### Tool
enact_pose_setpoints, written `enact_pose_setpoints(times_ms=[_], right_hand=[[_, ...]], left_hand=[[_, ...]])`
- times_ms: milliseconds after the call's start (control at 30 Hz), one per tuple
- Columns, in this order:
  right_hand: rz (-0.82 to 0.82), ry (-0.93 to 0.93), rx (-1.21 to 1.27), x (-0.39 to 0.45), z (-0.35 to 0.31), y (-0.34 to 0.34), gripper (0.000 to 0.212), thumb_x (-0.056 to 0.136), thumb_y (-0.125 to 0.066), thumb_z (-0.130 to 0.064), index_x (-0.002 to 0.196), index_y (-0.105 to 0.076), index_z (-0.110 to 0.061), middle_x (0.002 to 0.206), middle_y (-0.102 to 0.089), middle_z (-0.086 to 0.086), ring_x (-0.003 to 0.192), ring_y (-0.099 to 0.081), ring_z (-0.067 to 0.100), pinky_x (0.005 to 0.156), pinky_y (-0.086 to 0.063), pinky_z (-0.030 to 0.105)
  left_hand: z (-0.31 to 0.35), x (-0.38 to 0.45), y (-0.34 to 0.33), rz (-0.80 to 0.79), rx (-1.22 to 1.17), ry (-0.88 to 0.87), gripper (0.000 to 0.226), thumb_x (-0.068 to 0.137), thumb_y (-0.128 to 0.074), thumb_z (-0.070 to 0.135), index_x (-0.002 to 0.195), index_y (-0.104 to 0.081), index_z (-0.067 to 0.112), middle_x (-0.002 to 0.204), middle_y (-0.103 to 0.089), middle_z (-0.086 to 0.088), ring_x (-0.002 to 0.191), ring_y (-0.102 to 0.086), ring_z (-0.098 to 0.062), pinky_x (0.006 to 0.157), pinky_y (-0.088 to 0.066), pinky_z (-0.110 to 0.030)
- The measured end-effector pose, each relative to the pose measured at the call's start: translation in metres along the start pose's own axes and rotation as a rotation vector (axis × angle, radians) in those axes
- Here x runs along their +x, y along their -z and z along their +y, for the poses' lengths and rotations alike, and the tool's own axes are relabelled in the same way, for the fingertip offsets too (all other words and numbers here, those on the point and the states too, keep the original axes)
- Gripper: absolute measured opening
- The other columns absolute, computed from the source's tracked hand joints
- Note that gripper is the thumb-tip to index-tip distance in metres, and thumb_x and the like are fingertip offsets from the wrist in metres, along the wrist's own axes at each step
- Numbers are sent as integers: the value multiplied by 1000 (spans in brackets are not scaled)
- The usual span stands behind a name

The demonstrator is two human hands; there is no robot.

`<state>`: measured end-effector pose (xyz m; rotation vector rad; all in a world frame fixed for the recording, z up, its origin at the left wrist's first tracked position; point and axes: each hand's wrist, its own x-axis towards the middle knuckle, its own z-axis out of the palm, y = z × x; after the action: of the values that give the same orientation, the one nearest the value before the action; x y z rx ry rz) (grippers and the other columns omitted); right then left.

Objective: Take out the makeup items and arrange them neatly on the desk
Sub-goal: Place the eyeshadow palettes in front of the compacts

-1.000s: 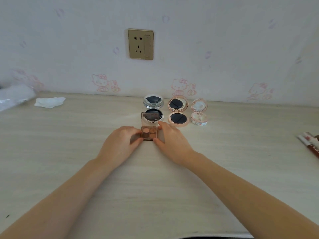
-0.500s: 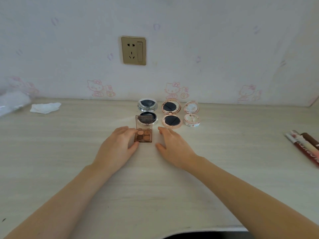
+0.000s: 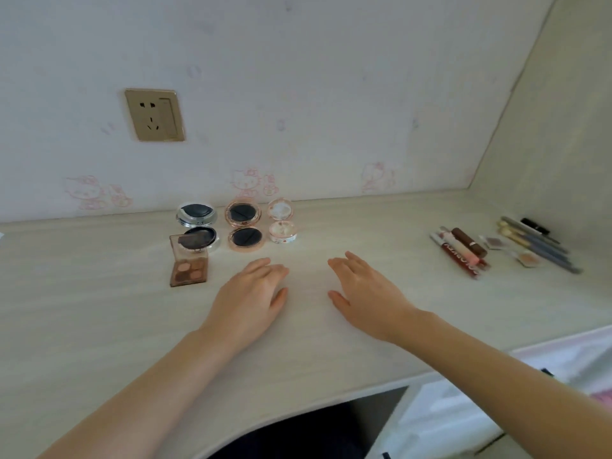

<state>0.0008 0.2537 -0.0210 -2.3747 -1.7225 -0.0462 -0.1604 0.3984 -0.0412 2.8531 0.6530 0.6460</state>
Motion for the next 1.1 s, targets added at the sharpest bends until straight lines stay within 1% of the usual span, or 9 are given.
enact_pose_setpoints(times_ms=[233, 467, 567, 667, 733, 800, 867, 1000, 1100], right_hand=[[49, -211, -23, -53, 82, 30, 54, 98, -44, -32, 146, -29, -13, 151, -35, 4, 144, -19, 19, 114, -22, 30], [95, -360, -71, -87, 150, 53, 49, 95, -48, -32, 140, -38, -14, 139, -44, 7, 132, -37, 24, 103, -38, 37], [103, -395, -85, -92, 181, 59, 45, 95, -48, -30, 135, -42, -12, 134, -50, 9, 129, -39, 26, 103, -36, 37], [78, -439, -78, -95, 210, 63, 47, 95, -48, -29, 138, -40, -11, 139, -46, 11, 134, -34, 29, 108, -32, 39], [78, -456, -93, -93, 228, 66, 50, 95, -48, -30, 141, -38, -13, 140, -46, 11, 134, -35, 29, 107, -35, 40], [87, -476, -98, -88, 245, 69, 50, 95, -47, -32, 141, -38, -17, 139, -48, 9, 132, -39, 27, 102, -40, 40], [101, -502, -94, -79, 262, 73, 46, 94, -48, -31, 137, -43, -16, 135, -51, 9, 126, -45, 29, 96, -44, 39], [95, -561, -102, -57, 293, 73, 45, 93, -51, -30, 133, -45, -9, 133, -55, 12, 121, -51, 31, 92, -44, 36], [62, -623, -72, -43, 312, 69, 46, 94, -51, -37, 131, -47, -10, 126, -58, 12, 111, -57, 30, 76, -39, 28]], left_hand=[[78, 45, -41, -48, -72, -157, 39, 96, -47, 31, 134, -52, 23, 136, -53, 12, 136, -34, -8, 105, -33, -24], [152, 92, -71, -70, -121, -284, 38, 94, -49, 32, 130, -56, 20, 131, -57, 0, 129, -41, -14, 101, -35, -25], [180, 115, -84, -82, -146, -323, 37, 94, -49, 32, 128, -56, 20, 127, -59, 1, 127, -42, -14, 97, -39, -29], [202, 138, -95, -90, -170, -344, 33, 94, -49, 32, 124, -59, 22, 121, -61, 2, 123, -44, -15, 93, -43, -32], [214, 154, -102, -81, -196, -369, 26, 92, -50, 31, 115, -62, 27, 114, -63, 4, 117, -46, -15, 86, -43, -31], [224, 170, -108, -73, -223, -376, 19, 91, -52, 30, 104, -66, 30, 109, -64, 8, 113, -47, -13, 82, -42, -30], [233, 188, -116, -70, -217, -367, 19, 91, -51, 30, 100, -68, 25, 107, -64, 8, 112, -47, -14, 80, -44, -30], [251, 222, -129, -47, -262, -348, 25, 94, -48, 27, 107, -67, 17, 114, -64, 6, 118, -45, -15, 83, -44, -32], [266, 245, -137, -84, -275, -339, 32, 94, -48, 31, 117, -62, 14, 121, -61, 1, 123, -43, -19, 88, -45, -37]])
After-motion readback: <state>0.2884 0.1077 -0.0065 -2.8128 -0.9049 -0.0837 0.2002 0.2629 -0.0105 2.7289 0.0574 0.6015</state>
